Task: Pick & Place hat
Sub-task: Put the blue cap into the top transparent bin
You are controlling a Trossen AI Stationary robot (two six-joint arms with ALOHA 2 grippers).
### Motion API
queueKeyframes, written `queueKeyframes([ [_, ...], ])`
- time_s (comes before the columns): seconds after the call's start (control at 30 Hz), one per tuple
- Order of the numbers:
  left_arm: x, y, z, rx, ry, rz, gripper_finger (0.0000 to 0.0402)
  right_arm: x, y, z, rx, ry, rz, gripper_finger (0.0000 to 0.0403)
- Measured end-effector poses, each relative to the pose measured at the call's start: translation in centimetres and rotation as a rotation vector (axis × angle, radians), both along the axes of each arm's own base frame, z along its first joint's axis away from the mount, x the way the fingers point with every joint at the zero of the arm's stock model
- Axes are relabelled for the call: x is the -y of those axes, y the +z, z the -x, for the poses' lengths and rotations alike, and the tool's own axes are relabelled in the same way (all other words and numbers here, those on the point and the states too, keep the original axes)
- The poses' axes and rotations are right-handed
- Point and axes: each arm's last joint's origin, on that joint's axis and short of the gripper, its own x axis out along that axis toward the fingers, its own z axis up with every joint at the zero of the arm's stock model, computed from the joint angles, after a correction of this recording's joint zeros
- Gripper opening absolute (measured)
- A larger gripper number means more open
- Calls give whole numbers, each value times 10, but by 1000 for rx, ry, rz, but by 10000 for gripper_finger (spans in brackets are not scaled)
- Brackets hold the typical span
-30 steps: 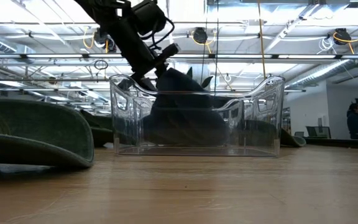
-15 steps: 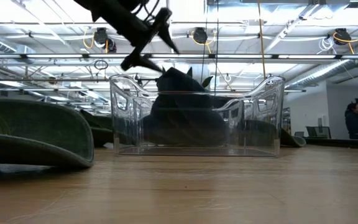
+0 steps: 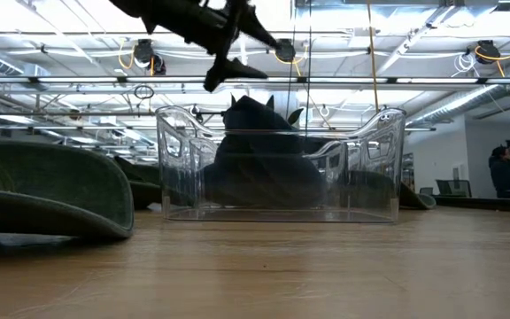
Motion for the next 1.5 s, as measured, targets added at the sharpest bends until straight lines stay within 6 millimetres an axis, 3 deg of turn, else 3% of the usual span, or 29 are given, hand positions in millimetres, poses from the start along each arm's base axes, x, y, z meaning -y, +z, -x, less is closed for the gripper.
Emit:
queueKeyframes([
  [0.47,-9,-38,-27,-24,-10,-20,96,-1,0,-1,-4,8,-6,221],
  [0.73,-13,-64,-17,-287,208,9,10,-1,-2,-1,-20,8,-16,218],
  [1.0,-11,-85,-5,-508,265,60,4,0,-6,-3,-51,6,-26,216],
  [1.3,-10,-108,-10,-578,228,148,3,5,-30,-10,-117,6,-82,211],
  [1.5,-13,-107,-10,-577,203,108,4,6,-41,-13,-135,7,-93,211],
])
